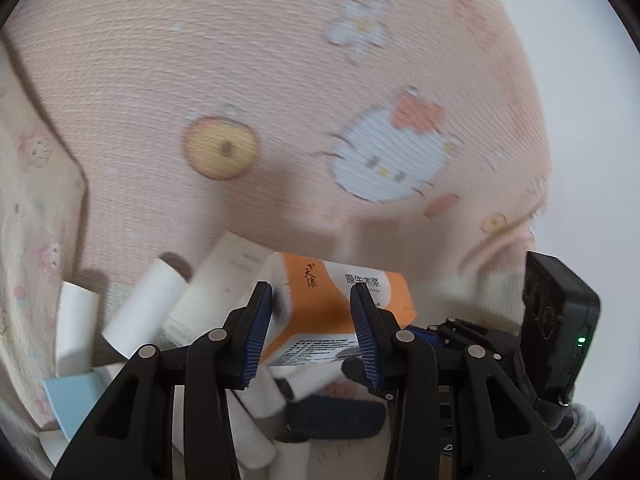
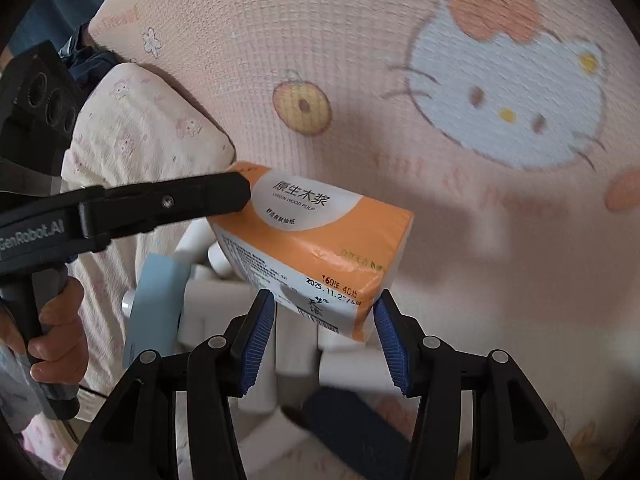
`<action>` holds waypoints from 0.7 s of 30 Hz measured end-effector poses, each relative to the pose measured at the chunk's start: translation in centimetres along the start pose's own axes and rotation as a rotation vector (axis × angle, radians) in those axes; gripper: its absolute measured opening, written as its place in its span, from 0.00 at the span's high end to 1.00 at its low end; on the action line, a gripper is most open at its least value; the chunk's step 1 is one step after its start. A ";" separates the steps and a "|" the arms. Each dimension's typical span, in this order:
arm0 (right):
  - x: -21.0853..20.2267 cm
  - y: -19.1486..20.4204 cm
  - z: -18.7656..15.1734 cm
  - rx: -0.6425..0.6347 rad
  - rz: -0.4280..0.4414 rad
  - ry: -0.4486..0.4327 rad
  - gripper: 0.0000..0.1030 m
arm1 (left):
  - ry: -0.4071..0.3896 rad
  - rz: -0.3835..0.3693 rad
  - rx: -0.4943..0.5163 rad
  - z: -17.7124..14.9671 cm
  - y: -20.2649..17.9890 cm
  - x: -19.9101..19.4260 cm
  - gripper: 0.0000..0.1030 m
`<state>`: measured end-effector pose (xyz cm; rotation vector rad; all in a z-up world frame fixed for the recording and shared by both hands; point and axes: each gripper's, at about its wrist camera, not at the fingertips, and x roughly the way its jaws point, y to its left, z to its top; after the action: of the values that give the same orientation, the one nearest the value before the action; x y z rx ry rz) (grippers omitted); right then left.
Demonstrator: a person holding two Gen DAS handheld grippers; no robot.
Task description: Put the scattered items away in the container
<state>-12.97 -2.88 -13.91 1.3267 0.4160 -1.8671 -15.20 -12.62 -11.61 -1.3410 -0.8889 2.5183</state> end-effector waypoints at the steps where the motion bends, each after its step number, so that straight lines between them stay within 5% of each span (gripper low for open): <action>1: -0.3 -0.1 -0.6 0.007 -0.002 0.006 0.52 | 0.006 -0.008 0.015 -0.4 -0.3 -0.2 0.57; 8: -1.3 -0.8 -5.1 0.022 0.026 0.094 0.52 | 0.068 0.035 0.172 -4.4 -1.1 -1.6 0.57; 12: -0.8 -1.0 -6.9 0.016 0.022 0.143 0.52 | 0.105 0.048 0.171 -6.1 -0.8 -0.8 0.57; 21: -0.8 -2.0 -5.6 0.006 -0.008 0.081 0.52 | 0.070 0.085 0.200 -6.3 -0.4 -0.8 0.57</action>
<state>-10.77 2.39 -15.75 1.4103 0.4585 -1.8267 -9.80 -9.90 -13.48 -1.4195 -0.5602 2.5253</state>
